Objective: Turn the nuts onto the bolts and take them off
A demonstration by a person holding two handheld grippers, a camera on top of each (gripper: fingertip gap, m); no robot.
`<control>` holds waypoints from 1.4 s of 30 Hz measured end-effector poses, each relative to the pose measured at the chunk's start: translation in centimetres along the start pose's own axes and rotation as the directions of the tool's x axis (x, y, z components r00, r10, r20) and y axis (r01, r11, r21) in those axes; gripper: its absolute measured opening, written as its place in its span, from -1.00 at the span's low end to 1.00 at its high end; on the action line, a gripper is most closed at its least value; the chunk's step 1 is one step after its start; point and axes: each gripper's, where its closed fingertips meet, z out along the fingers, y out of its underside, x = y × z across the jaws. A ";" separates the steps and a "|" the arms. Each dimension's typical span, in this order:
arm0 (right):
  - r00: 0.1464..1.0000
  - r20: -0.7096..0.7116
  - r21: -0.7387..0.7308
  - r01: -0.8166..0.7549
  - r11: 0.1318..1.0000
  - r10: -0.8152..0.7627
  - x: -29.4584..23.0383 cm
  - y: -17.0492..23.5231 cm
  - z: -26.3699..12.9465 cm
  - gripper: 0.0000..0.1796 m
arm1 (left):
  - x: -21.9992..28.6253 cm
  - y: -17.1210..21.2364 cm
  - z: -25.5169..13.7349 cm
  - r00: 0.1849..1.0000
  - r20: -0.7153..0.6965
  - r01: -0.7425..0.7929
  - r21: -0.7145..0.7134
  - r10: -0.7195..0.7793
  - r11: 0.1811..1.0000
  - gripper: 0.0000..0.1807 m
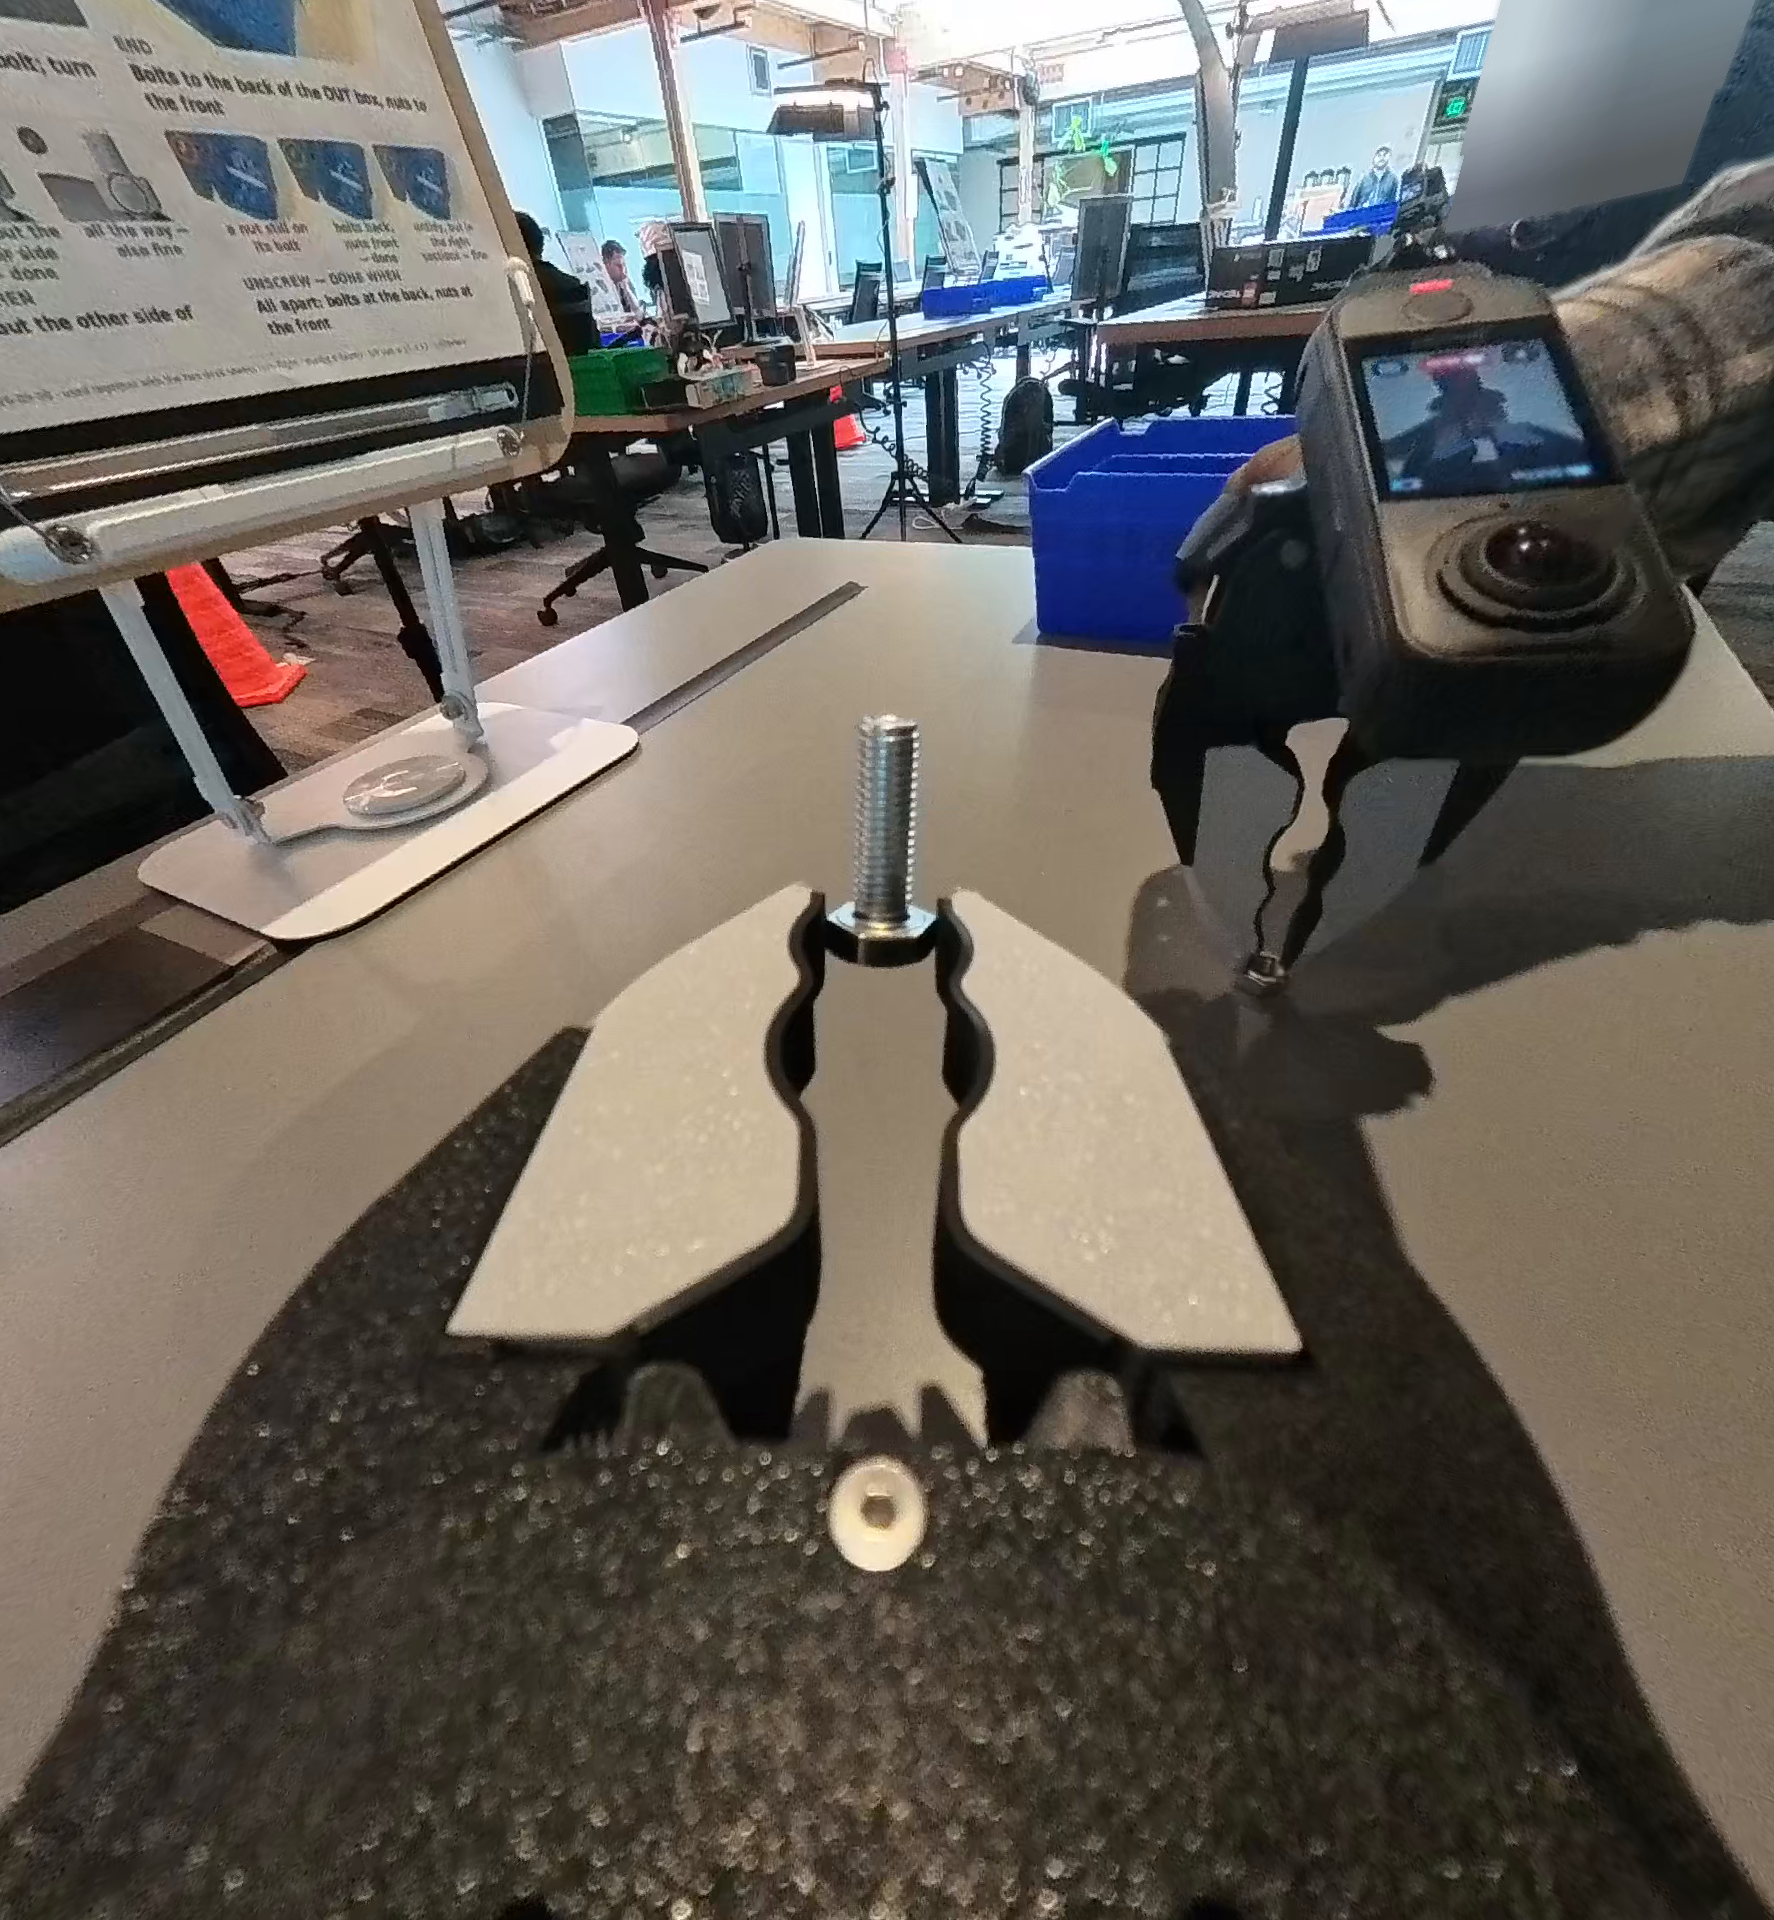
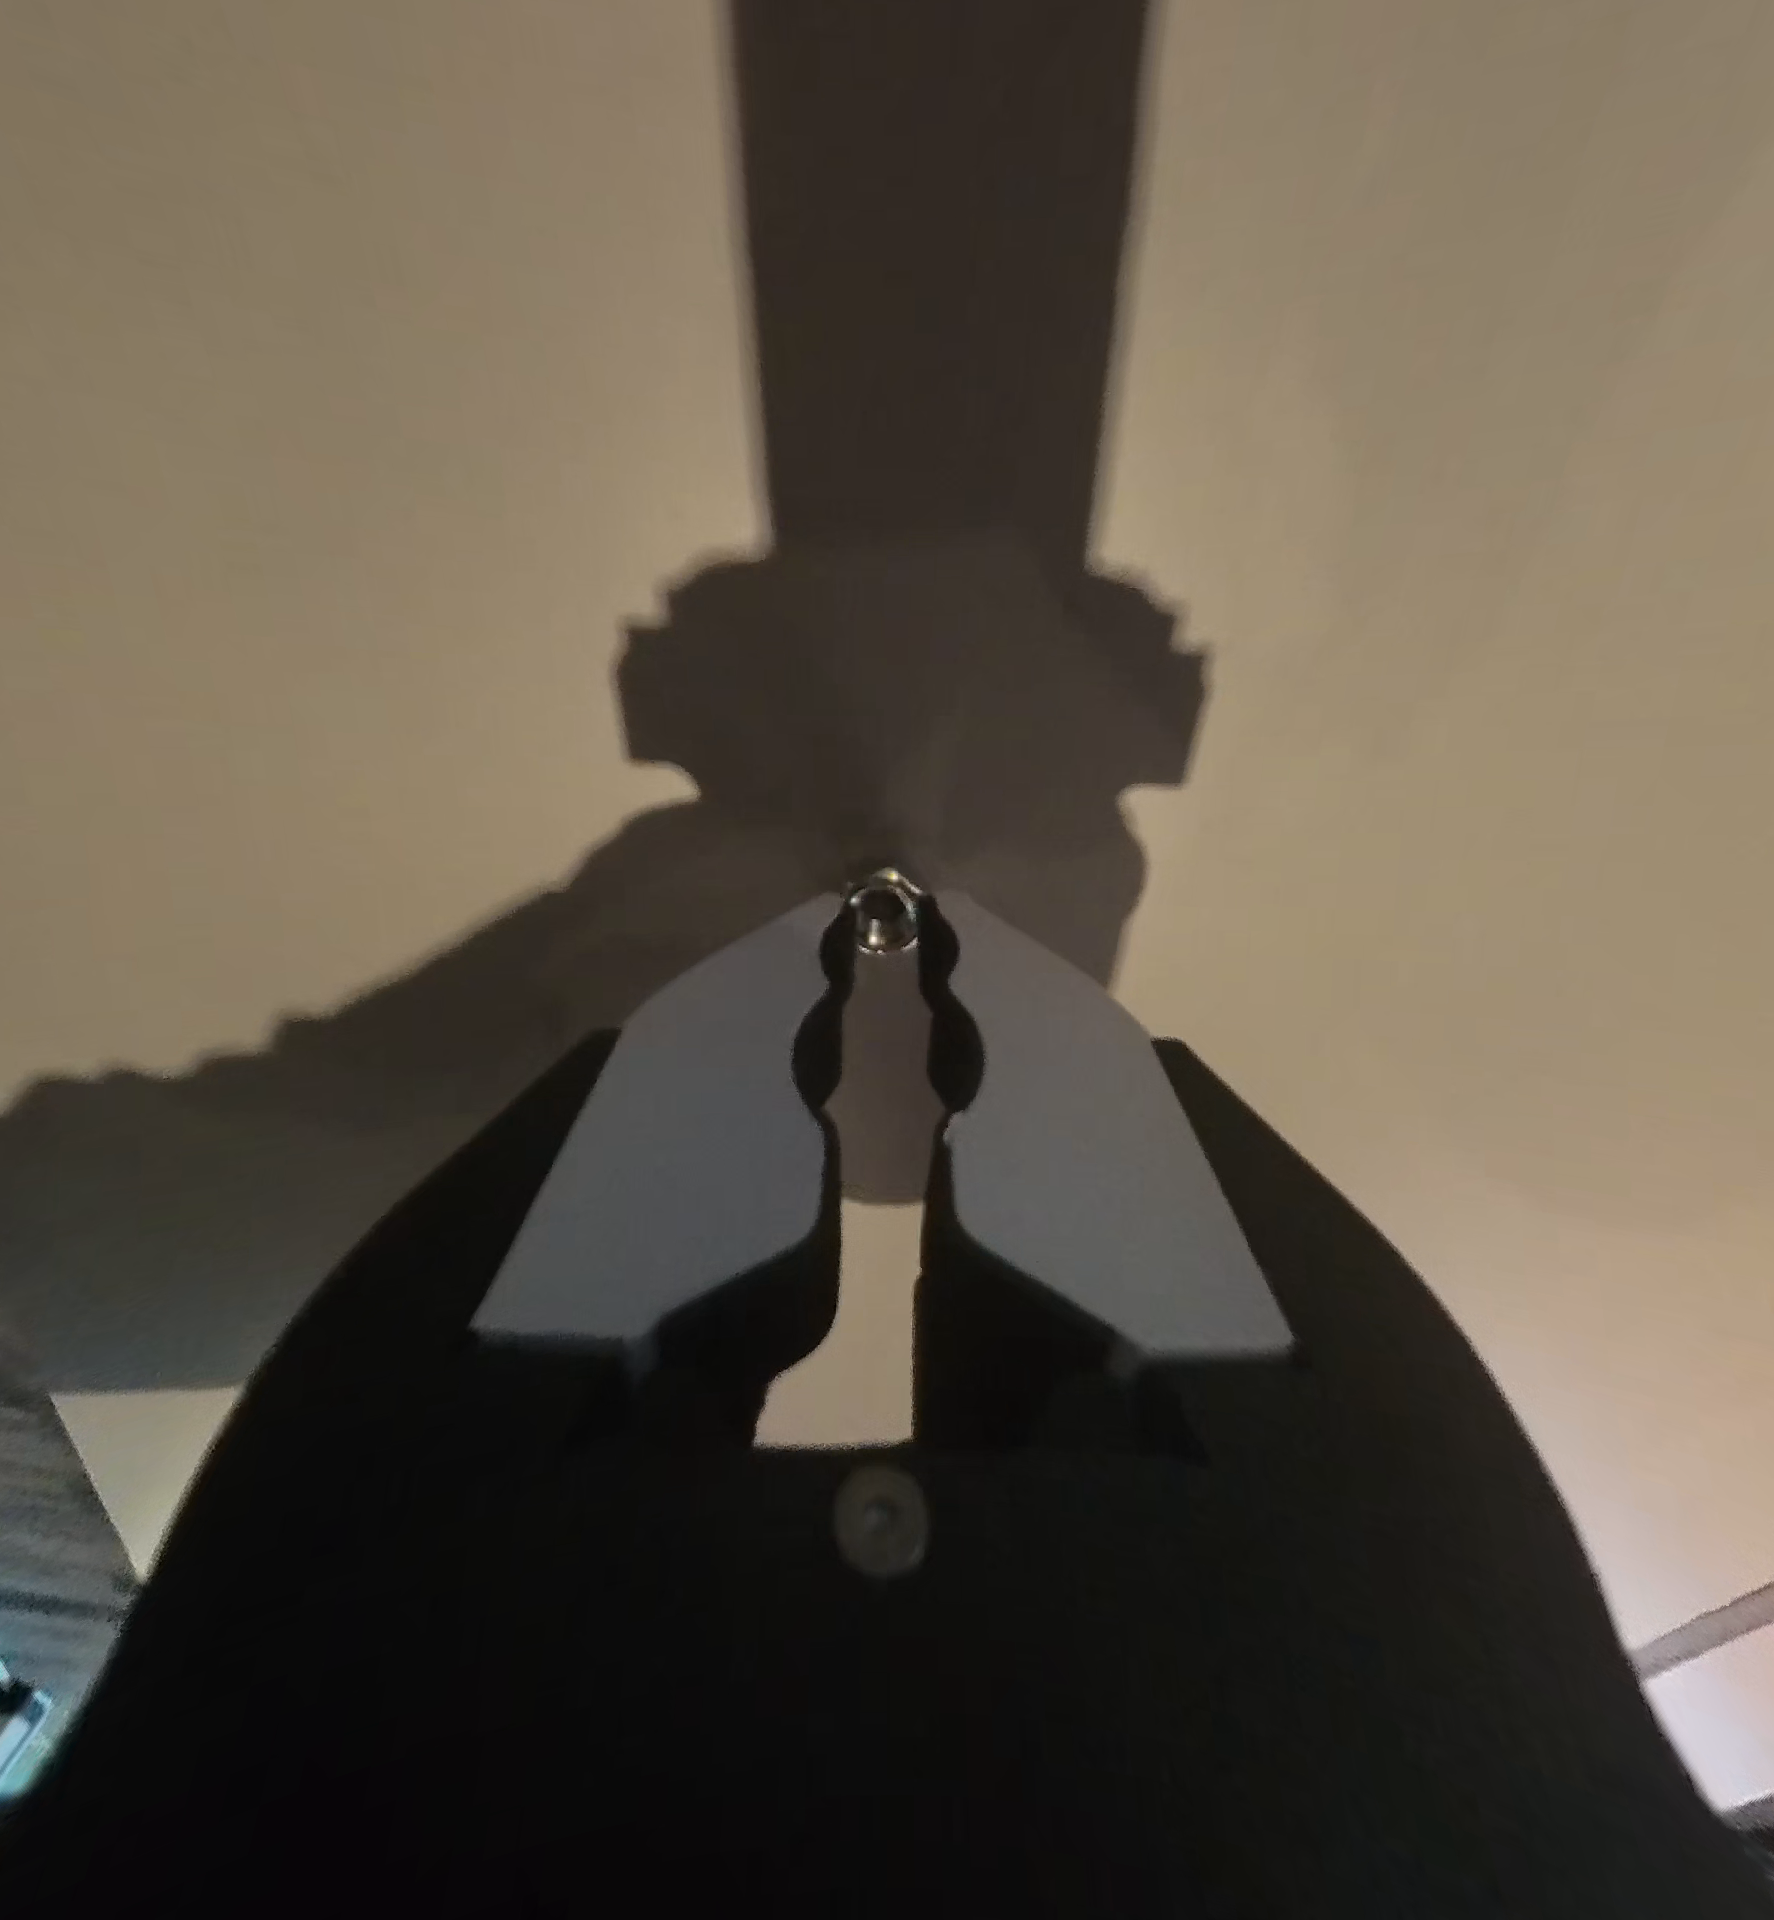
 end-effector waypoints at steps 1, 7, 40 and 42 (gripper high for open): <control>1.000 0.000 0.010 -0.004 1.000 0.004 0.0 0.0 0.0 -0.89 | 0.0 0.0 0.0 1.000 0.000 0.001 0.001 -0.001 1.000 -0.79; 1.000 -0.022 0.046 -0.020 0.999 0.021 0.1 0.2 -0.1 -0.80 | -0.1 0.0 -0.1 1.000 0.002 0.009 0.006 -0.009 1.000 -0.79; 0.996 -0.043 0.123 -0.068 0.990 0.074 0.4 0.4 0.8 -0.81 | -0.4 0.2 0.0 1.000 0.013 0.025 0.009 -0.026 1.000 -0.79; 0.994 -0.066 0.121 -0.075 0.990 0.083 0.7 0.4 0.7 -0.81 | -0.4 0.2 0.0 1.000 0.013 0.026 0.008 -0.026 1.000 -0.78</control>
